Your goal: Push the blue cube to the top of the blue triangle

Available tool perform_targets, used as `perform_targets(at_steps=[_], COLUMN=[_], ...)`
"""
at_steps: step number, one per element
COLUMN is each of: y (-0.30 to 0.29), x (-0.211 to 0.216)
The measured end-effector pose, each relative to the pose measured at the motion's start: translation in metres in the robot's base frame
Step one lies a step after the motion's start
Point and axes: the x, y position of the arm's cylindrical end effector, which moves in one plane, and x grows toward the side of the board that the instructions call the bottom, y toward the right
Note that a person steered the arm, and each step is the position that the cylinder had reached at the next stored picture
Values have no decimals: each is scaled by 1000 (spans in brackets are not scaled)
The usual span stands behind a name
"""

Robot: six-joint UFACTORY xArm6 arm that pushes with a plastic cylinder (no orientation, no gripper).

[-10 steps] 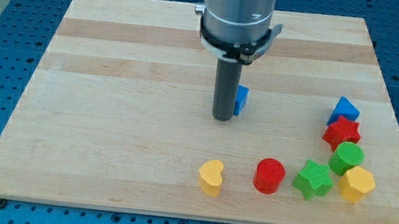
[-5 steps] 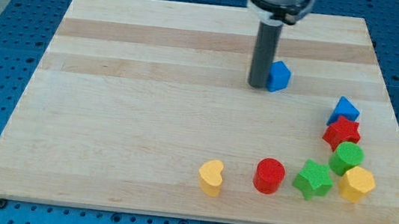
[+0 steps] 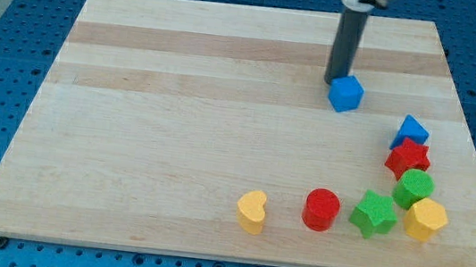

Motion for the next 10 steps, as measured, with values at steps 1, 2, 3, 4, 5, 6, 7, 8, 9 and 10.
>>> perform_targets(at_steps=[1,2,3,4,5,6,7,8,9,10], y=[16,12,-8,-22,-22,-15,10,23,23,27], x=[13,13,11,15,38,46,46,46,46,47])
